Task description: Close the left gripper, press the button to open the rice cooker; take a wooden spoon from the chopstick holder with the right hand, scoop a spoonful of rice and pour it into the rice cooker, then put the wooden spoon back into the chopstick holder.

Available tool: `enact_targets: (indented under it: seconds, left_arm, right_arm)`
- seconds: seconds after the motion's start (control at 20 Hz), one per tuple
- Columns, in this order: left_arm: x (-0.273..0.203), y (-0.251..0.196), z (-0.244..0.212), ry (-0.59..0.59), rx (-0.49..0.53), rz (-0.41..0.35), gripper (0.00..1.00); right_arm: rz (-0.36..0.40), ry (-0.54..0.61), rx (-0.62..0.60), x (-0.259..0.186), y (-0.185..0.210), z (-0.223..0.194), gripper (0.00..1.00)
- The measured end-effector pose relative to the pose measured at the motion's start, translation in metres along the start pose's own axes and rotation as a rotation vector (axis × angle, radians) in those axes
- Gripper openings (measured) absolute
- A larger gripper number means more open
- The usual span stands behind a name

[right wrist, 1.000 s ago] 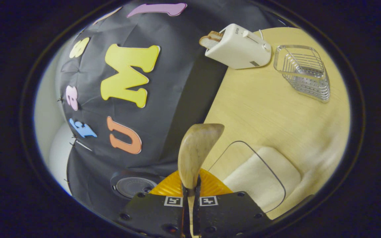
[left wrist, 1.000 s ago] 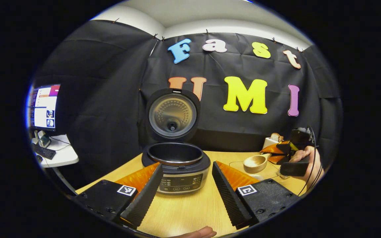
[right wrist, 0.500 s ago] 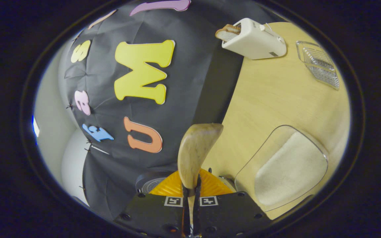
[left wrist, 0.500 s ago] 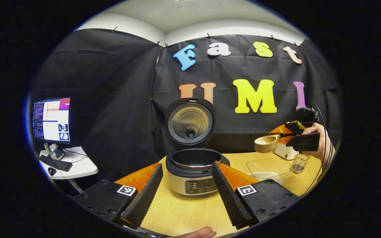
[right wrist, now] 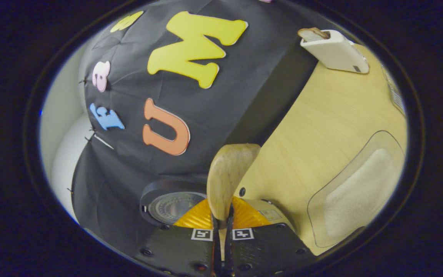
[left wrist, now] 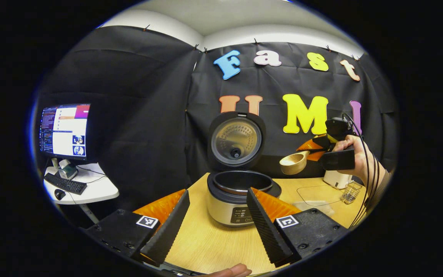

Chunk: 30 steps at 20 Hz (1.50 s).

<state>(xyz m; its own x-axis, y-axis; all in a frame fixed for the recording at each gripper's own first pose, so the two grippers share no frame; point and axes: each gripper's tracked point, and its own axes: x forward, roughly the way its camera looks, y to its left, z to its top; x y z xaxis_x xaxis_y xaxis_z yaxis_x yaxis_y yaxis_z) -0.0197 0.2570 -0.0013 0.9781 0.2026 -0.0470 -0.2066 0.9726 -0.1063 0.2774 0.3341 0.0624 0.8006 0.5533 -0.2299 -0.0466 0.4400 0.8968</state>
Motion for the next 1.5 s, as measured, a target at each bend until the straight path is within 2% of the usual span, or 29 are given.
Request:
enact_targets:
  seconds: [0.25, 0.45, 0.7, 0.9, 1.15, 1.35, 1.5]
  left_arm:
    - [0.003, 0.024, -0.014, 0.055, -0.023, 0.071, 0.95]
    - [0.006, 0.025, -0.014, 0.056, -0.013, 0.072, 0.95]
    - [0.009, 0.019, -0.019, 0.071, 0.014, 0.062, 0.95]
    - [0.007, 0.010, -0.017, 0.067, 0.035, 0.033, 0.96]
    - [0.005, 0.008, -0.013, 0.054, 0.051, 0.022, 0.95]
    - [0.005, 0.008, -0.014, 0.059, 0.049, 0.020, 0.95]
    - [0.005, 0.007, -0.014, 0.062, 0.052, 0.017, 0.96]
  right_arm:
    - [-0.049, 0.038, -0.173, 0.045, 0.019, -0.046, 0.04]
    - [-0.092, 0.023, -0.326, 0.071, 0.019, -0.065, 0.04]
    - [-0.094, -0.020, -0.550, 0.073, 0.032, -0.075, 0.04]
    - [-0.055, -0.063, -0.723, 0.067, 0.056, -0.081, 0.04]
    - [-0.080, -0.125, -0.963, 0.070, 0.073, -0.088, 0.04]
    - [-0.091, -0.134, -1.136, 0.074, 0.077, -0.100, 0.04]
    - [-0.059, -0.096, -1.271, 0.081, 0.082, -0.122, 0.04]
